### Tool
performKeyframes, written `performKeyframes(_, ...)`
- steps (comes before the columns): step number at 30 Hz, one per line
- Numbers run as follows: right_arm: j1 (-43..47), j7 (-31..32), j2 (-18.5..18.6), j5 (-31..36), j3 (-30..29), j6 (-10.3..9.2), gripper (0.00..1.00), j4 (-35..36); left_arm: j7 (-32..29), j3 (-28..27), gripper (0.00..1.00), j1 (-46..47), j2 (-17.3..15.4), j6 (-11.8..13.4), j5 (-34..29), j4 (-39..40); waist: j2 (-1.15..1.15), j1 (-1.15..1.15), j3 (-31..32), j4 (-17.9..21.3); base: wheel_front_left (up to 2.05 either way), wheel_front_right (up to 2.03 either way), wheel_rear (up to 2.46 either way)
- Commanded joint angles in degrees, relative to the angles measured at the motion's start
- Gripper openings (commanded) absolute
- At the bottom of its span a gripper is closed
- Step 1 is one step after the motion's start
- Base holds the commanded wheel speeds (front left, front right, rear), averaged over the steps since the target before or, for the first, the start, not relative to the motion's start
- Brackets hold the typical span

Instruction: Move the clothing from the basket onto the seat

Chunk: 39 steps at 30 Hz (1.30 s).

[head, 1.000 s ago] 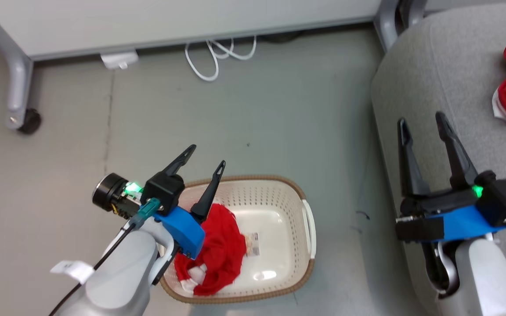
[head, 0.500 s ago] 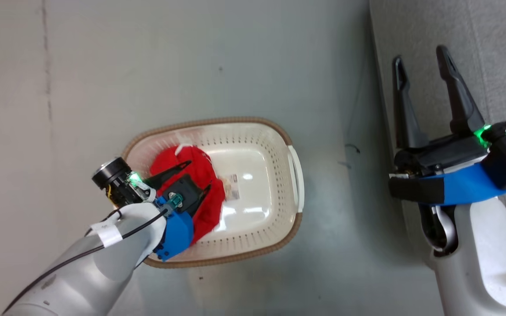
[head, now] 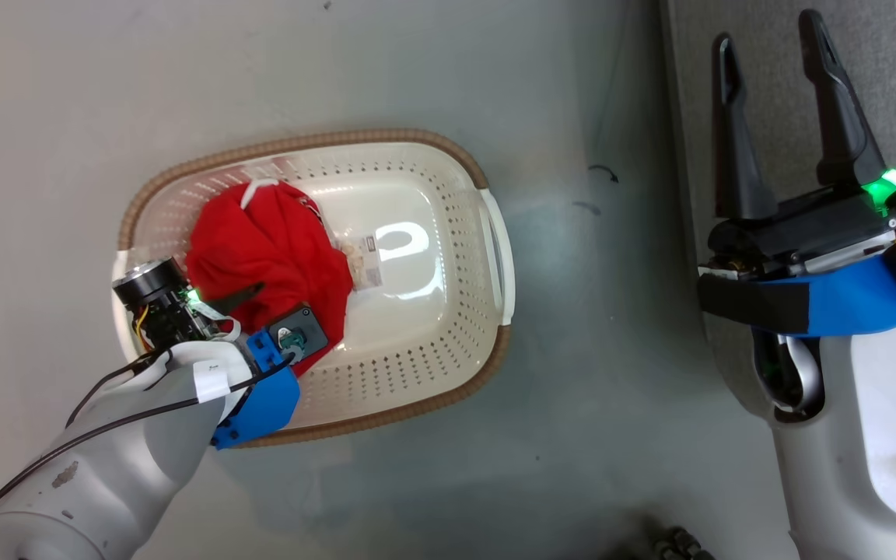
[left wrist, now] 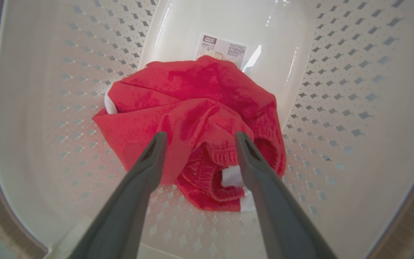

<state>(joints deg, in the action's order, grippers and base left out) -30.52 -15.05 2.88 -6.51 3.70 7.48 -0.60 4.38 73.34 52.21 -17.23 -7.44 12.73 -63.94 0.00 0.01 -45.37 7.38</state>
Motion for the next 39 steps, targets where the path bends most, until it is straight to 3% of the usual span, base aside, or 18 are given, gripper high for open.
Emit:
performKeyframes(1,-1.15,-0.2,0.01,-0.32,-0.07,0.03,1.0,0.38,-0.56,0.15,1.0,0.38,-0.11,-0.02,-0.38,-0.41,0.0,-0.01,-1.59,0.81,0.0,0.0,0.0)
performKeyframes(12,-1.61,-0.2,0.01,0.28,-0.81,0.03,1.0,2.6,-2.81,0.17,1.0,4.8,-0.3,-0.02,-6.57,-4.35,0.0,-0.01,-7.44,1.79,0.0,0.0,0.0)
performKeyframes(32,0.45,-0.21,0.01,0.98,-1.39,0.03,1.0,10.28,-5.53,0.18,0.98,8.12,1.4,-0.02,-4.1,-8.13,0.0,-0.01,-13.13,2.9,0.0,0.0,0.0)
performKeyframes(33,0.35,-0.21,0.01,1.03,-1.23,0.03,1.0,10.66,-5.82,0.18,0.43,8.21,1.16,-0.02,-4.23,-8.25,0.0,-0.01,-13.23,2.9,0.0,0.0,0.0)
performKeyframes(34,0.28,-0.21,0.01,1.17,-1.08,0.03,1.0,11.07,-5.87,0.18,0.04,8.32,1.01,-0.02,-4.49,-8.3,0.0,-0.01,-13.29,2.9,0.0,0.0,0.0)
performKeyframes(35,0.26,-0.21,0.01,1.26,-1.02,0.03,1.0,11.37,-5.84,0.18,0.0,8.34,1.04,-0.02,-4.79,-8.32,0.0,-0.01,-13.29,2.87,0.0,0.0,0.0)
performKeyframes(39,0.17,-0.2,0.01,1.35,-0.98,0.03,1.0,11.72,-4.16,0.18,0.0,8.32,1.26,-0.02,-3.68,-7.93,0.0,-0.01,-12.75,2.39,0.0,0.0,0.0)
